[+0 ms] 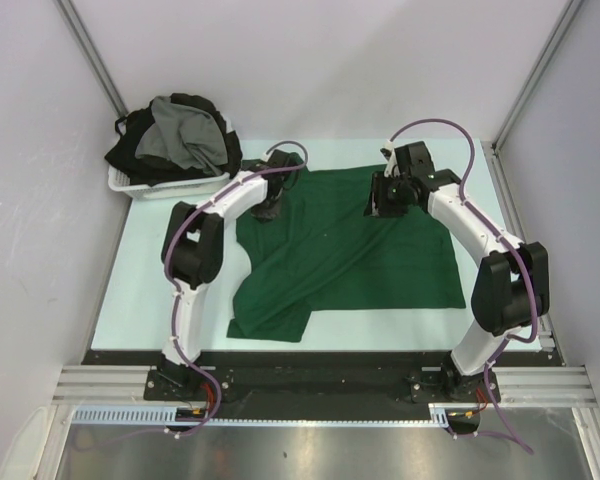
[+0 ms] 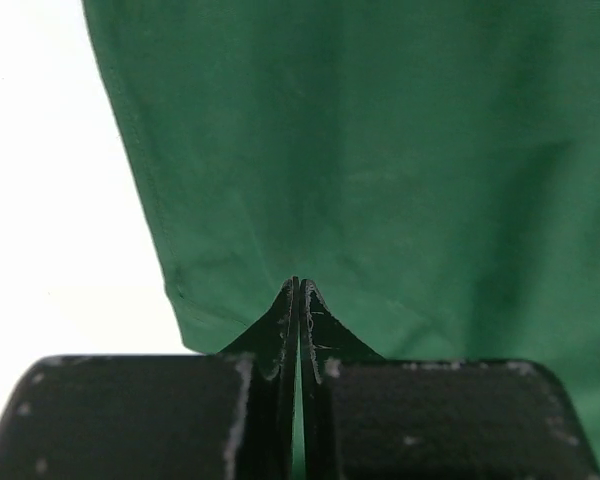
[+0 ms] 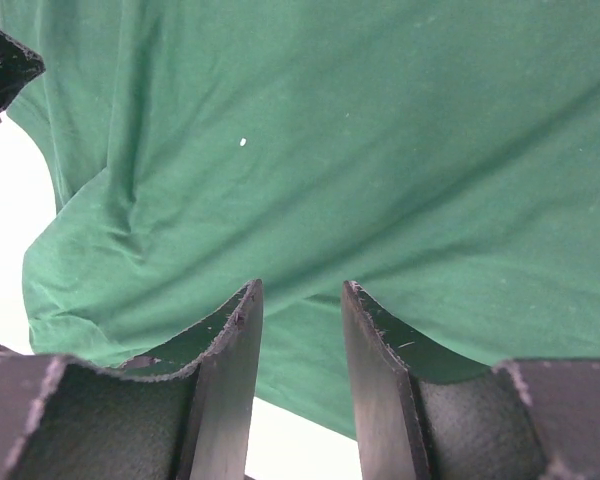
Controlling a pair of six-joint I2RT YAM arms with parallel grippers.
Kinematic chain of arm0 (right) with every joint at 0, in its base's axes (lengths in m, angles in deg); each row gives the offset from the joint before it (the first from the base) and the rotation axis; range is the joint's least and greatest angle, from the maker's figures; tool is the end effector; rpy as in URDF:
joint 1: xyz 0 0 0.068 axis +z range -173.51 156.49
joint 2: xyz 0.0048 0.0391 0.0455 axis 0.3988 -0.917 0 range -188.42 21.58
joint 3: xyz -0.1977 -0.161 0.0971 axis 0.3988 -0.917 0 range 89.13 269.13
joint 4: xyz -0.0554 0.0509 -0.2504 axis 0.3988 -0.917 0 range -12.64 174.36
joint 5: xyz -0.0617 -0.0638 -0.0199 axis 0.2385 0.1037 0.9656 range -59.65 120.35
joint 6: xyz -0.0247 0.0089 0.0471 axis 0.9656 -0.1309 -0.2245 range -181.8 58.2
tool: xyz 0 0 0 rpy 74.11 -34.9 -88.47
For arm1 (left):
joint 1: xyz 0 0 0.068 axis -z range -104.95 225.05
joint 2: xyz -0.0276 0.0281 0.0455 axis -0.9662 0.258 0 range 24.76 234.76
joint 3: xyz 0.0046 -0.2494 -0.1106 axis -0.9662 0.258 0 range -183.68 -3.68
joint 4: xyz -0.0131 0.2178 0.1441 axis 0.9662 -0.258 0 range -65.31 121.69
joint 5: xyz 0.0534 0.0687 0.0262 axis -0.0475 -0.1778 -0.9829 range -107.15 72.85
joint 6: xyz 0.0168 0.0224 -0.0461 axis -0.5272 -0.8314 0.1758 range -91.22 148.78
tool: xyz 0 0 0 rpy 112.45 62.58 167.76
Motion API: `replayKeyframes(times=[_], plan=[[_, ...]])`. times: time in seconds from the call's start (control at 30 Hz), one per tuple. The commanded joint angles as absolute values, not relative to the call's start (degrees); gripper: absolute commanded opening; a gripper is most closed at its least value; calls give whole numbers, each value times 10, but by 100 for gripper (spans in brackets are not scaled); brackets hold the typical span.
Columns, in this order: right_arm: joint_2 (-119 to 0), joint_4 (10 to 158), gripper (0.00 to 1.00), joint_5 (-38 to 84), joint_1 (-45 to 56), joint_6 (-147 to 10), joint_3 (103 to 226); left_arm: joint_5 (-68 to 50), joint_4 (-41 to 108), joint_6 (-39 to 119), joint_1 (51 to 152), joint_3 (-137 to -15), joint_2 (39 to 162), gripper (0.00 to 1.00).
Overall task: Fold and stack the t-shirts
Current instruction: Flatten out the tshirt
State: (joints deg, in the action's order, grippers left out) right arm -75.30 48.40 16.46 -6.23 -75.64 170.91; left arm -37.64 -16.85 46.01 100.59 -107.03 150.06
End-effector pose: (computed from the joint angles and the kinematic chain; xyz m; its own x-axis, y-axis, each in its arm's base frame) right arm 0.3527 0.1187 0.2853 -0.8247 -0.0132 -0.5655 -0.2419 0.9119 0.3316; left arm 0.4188 -0.1861 0.1919 -0.9006 0.1228 -0.4168 0.0330 0.9758 0.2161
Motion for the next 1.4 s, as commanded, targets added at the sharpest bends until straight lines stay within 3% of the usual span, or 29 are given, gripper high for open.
replayKeyframes(times=[0.0, 0.73, 1.03, 1.37], plan=[[-756, 482, 42, 174, -67, -748, 1733, -374, -152, 450, 972, -1069, 1506, 0], [-764, 477, 42, 182, -74, -745, 1745, -290, -156, 463, 912, -1101, 1577, 0], [-770, 467, 42, 183, -77, -743, 1756, -223, -246, 492, 853, -1257, 1662, 0], [-776, 458, 42, 183, -74, -743, 1772, -233, -238, 503, 805, -1293, 1672, 0]])
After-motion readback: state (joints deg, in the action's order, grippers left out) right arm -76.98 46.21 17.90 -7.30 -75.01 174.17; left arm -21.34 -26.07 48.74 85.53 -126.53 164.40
